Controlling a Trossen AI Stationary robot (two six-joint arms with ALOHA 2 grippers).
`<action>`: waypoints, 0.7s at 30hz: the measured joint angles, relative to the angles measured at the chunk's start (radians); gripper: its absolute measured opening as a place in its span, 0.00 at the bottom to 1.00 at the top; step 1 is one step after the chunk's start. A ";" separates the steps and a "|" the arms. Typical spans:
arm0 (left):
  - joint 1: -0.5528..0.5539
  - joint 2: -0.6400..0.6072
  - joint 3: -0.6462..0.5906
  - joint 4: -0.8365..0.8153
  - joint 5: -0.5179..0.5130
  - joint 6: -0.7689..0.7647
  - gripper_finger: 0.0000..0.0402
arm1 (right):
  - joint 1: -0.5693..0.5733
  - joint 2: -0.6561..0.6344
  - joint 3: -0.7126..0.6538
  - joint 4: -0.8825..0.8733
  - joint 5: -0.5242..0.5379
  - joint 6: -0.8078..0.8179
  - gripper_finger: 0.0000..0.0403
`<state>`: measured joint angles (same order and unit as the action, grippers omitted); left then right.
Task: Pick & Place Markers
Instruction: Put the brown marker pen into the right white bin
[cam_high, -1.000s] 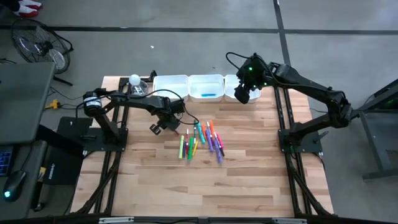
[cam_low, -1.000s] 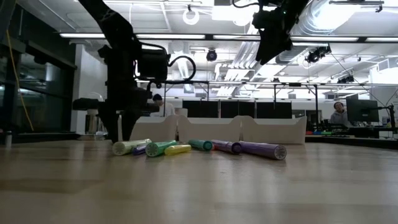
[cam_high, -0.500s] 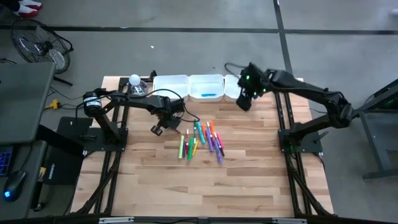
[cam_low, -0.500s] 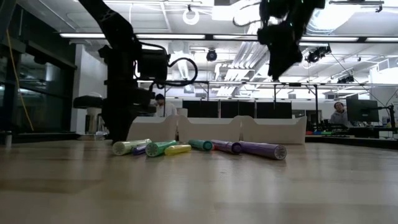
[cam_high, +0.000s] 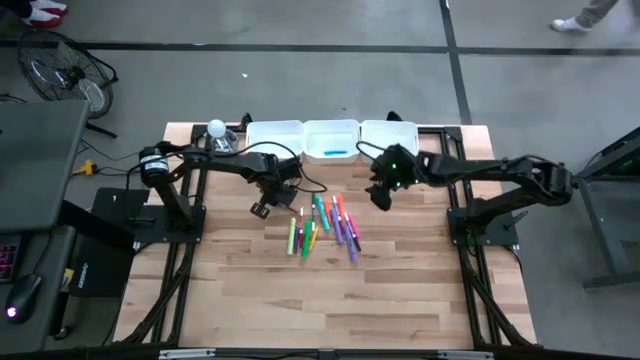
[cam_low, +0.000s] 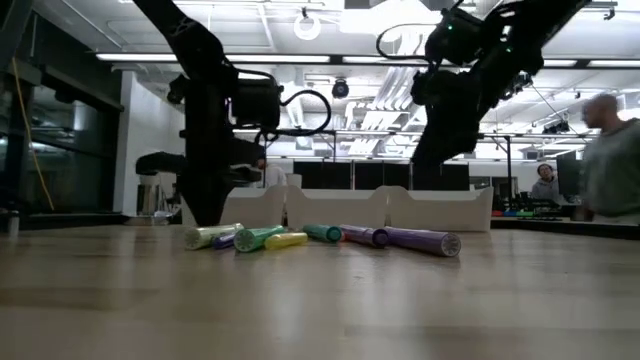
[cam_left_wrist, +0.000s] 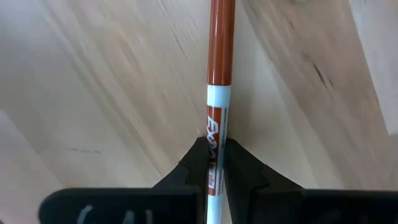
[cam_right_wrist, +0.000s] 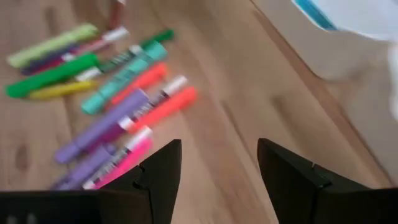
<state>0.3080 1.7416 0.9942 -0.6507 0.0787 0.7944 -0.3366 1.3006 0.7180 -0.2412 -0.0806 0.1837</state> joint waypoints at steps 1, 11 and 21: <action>0.000 0.001 0.005 0.006 0.005 -0.009 0.05 | 0.019 0.000 -0.023 0.055 0.000 0.000 0.50; -0.002 0.003 0.094 0.065 0.046 -0.094 0.04 | 0.155 0.000 -0.270 0.633 0.086 -0.053 0.50; -0.002 0.001 0.305 0.077 0.030 -0.128 0.05 | 0.193 0.001 -0.352 0.868 0.120 -0.092 0.50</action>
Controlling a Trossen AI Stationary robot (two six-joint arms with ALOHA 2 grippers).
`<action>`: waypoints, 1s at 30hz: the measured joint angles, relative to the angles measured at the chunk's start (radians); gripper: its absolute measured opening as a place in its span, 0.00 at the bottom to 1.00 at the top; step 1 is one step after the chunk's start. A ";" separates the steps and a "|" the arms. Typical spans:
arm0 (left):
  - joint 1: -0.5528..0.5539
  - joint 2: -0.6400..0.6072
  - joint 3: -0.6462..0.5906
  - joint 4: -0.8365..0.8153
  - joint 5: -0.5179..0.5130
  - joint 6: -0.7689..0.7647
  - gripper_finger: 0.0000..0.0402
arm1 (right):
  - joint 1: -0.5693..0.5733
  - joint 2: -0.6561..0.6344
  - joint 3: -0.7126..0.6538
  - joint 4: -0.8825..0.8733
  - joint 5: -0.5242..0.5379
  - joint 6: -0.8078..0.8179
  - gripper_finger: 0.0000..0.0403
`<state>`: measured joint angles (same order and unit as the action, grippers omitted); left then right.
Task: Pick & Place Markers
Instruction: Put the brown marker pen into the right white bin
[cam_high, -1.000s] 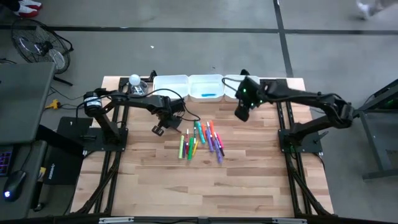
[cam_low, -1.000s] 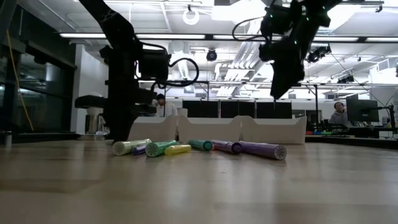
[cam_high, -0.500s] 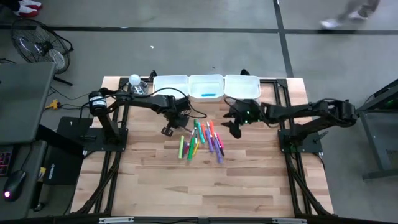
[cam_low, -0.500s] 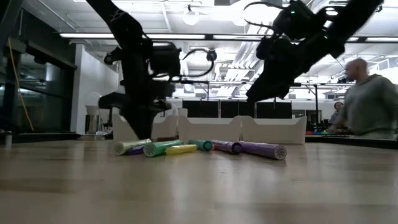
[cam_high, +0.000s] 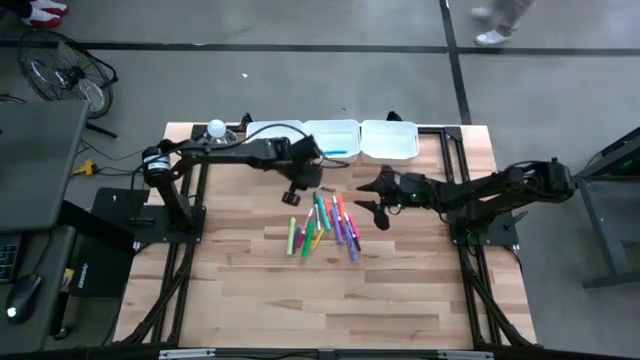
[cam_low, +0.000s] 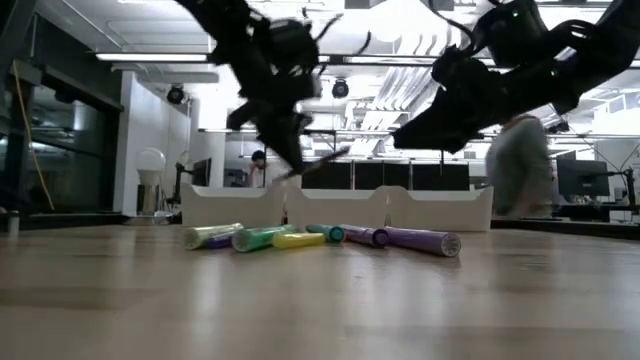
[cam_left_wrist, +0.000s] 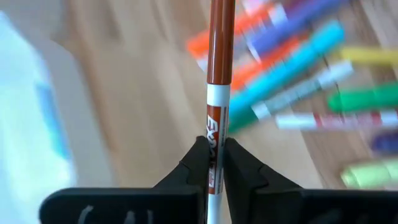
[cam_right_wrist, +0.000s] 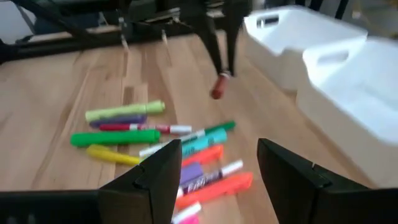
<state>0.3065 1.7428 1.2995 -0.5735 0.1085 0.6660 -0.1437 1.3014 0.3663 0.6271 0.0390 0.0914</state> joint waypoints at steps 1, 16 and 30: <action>0.000 0.000 0.027 0.007 -0.003 -0.001 0.06 | 0.001 0.000 0.004 0.011 0.001 -0.017 0.50; 0.000 -0.003 0.280 0.019 -0.006 -0.023 0.06 | -0.022 0.000 0.154 0.106 0.110 -0.201 0.50; -0.023 -0.005 0.288 0.061 -0.001 -0.044 0.06 | -0.120 0.001 0.233 0.048 0.033 -0.187 0.43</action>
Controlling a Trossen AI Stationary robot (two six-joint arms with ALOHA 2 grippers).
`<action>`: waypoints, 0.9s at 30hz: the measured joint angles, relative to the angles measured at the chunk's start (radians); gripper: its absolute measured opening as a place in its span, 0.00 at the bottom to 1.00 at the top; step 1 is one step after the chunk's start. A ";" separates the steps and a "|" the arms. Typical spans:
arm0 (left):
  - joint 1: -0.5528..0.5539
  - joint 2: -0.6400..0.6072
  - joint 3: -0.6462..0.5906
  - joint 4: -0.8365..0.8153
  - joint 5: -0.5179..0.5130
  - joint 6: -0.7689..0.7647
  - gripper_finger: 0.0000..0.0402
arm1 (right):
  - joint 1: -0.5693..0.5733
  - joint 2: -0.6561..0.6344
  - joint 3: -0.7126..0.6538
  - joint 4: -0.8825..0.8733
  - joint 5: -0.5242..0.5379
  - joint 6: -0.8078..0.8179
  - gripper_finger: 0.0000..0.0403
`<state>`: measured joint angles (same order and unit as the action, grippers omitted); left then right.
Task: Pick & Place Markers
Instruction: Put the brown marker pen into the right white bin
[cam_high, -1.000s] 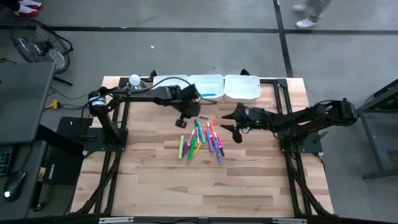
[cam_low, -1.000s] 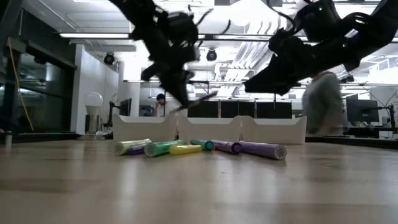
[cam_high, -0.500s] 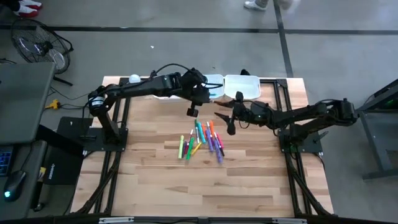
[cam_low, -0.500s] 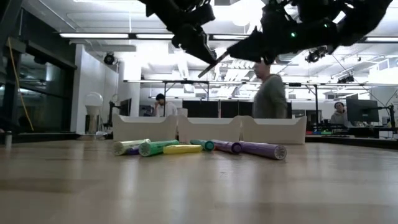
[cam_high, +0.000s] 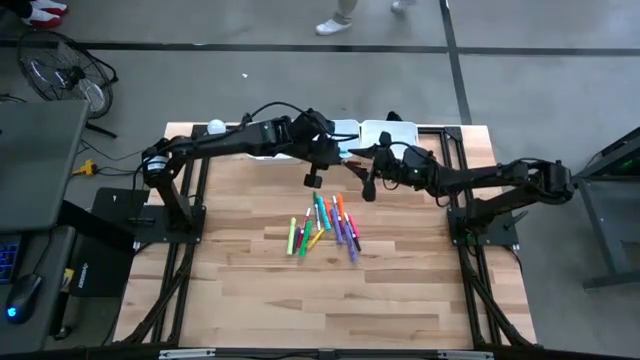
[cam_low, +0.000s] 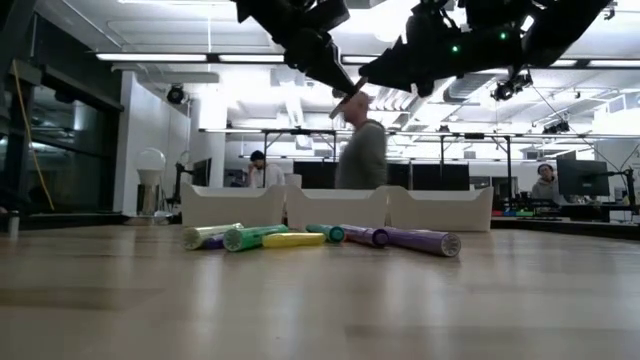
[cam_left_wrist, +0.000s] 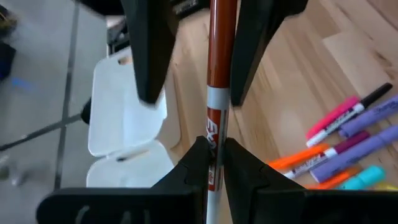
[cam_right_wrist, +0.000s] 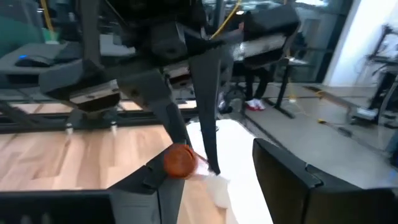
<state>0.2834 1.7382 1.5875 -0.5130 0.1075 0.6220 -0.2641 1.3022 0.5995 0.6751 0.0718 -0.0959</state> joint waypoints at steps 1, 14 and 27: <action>-0.004 0.000 0.000 0.001 -0.006 0.000 0.06 | -0.004 0.000 0.000 -0.009 -0.014 0.009 0.42; -0.024 0.000 0.000 0.033 -0.018 -0.021 0.06 | -0.006 0.000 0.002 -0.013 -0.058 0.043 0.15; -0.025 0.000 -0.001 0.039 -0.055 -0.050 0.10 | -0.007 0.000 0.002 -0.013 -0.060 0.070 0.08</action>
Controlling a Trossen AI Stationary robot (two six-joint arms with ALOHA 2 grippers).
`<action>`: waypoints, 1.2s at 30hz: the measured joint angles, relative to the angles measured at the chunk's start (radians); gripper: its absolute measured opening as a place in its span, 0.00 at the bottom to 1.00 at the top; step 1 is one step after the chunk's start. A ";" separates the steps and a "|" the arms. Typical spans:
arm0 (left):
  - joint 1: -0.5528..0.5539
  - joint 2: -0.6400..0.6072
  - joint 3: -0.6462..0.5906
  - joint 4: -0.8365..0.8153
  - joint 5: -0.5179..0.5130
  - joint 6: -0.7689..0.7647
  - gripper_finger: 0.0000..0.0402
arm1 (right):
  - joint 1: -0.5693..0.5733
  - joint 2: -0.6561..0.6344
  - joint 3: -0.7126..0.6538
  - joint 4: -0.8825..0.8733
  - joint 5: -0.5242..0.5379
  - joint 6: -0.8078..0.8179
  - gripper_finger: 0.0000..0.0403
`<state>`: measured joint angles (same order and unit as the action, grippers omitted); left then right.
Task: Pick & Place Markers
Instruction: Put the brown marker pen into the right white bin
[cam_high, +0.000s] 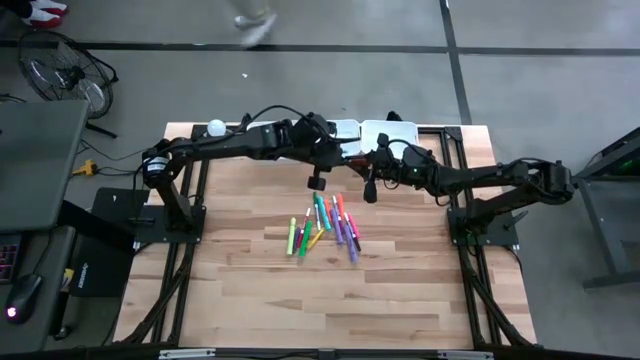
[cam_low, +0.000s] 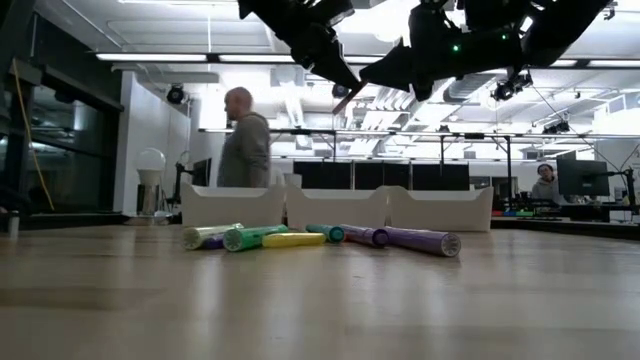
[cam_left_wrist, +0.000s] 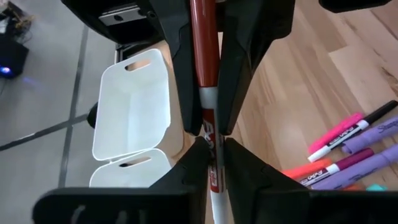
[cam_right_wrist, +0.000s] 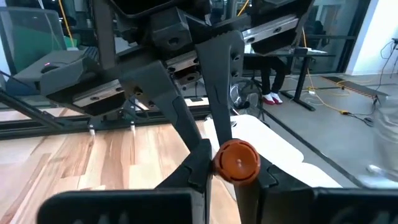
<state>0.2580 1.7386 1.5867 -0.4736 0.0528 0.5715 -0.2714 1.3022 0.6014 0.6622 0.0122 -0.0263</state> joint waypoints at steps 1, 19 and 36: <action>0.000 0.000 0.000 0.000 -0.013 -0.001 0.12 | 0.000 0.000 0.000 0.001 -0.001 0.001 0.08; 0.039 -0.038 -0.001 -0.305 -0.213 -0.136 0.51 | -0.099 0.000 0.000 -0.140 0.037 0.100 0.08; 0.135 -0.056 -0.001 -0.543 -0.118 -0.364 0.51 | -0.411 0.000 0.000 -0.342 0.098 0.483 0.08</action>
<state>0.3927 1.6830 1.5860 -1.0166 -0.0654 0.2072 -0.6827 1.3022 0.6014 0.3201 0.1105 0.4566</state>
